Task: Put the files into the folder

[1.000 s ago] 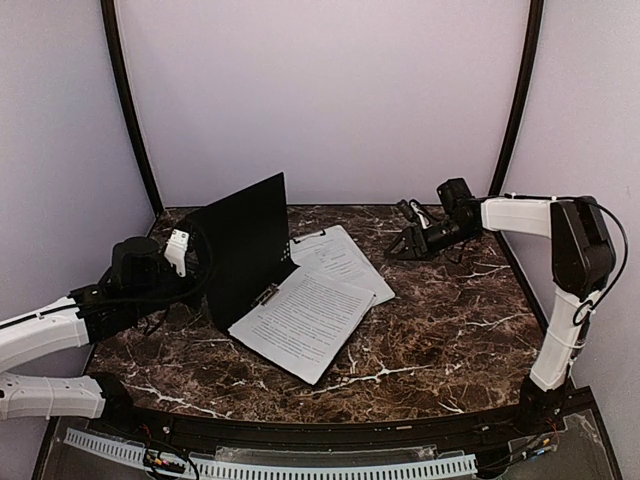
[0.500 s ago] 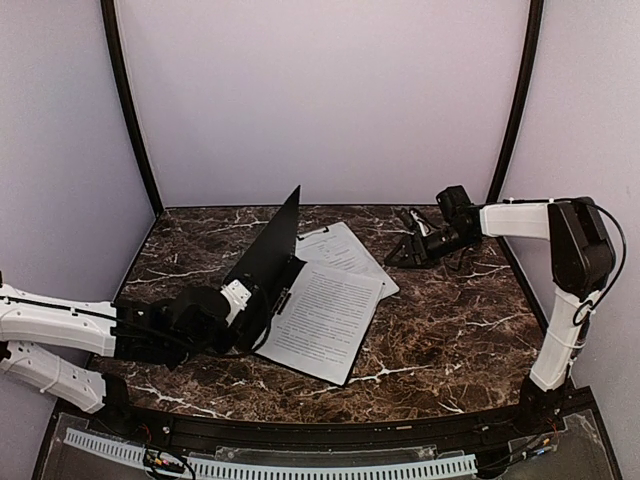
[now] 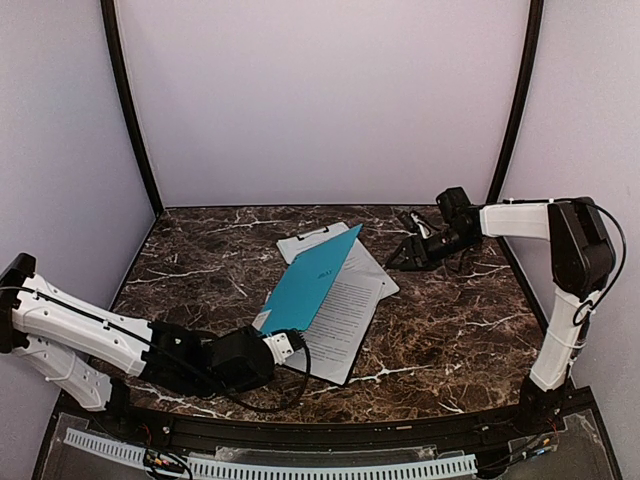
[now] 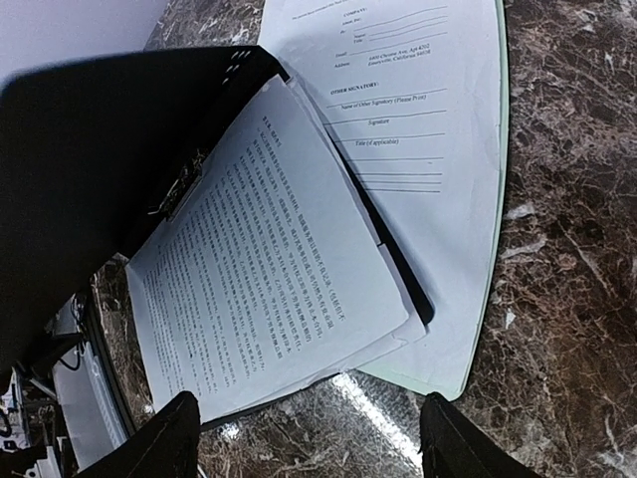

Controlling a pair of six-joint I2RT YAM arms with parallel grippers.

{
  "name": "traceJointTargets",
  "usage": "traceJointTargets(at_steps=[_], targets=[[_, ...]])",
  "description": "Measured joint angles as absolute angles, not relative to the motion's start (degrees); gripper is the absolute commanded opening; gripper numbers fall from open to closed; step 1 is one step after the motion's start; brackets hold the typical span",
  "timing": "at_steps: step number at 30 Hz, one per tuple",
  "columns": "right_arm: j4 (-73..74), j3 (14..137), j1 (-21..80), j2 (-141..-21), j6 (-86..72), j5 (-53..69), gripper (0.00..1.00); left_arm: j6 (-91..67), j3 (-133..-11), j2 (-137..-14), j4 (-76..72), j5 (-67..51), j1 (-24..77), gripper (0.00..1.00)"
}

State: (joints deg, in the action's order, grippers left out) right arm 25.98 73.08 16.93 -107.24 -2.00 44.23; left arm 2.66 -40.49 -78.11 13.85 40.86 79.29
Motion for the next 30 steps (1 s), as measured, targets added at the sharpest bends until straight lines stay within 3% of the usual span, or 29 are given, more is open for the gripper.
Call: traceJointTargets(at_steps=[5, 9, 11, 19, 25, 30], targets=[[26.9, 72.6, 16.9, -107.2, -1.9, 43.0, 0.83, 2.7, -43.2, -78.1, 16.0, 36.7, 81.4, 0.76], [27.9, 72.1, 16.9, -106.8, -1.3, 40.1, 0.95, 2.5, -43.9, -76.7, 17.7, 31.8, 81.7, 0.96], [28.7, 72.1, 16.9, -106.1, -1.4, 38.2, 0.99, 2.2, -43.9, -74.8, 18.4, 29.9, 81.7, 0.98], [28.0, 70.6, 16.9, -97.3, -2.3, 29.0, 0.99, -1.0, -41.5, -59.6, 14.0, 36.6, 80.4, 0.99], [23.6, 67.1, 17.0, -93.1, -3.1, 24.8, 0.99, -5.0, -37.5, -49.6, 4.4, 39.1, 64.5, 0.99], [18.8, 62.0, 17.8, -88.9, -3.8, 23.5, 0.99, -8.5, -36.2, -49.3, 0.3, 39.1, 55.5, 0.99]])
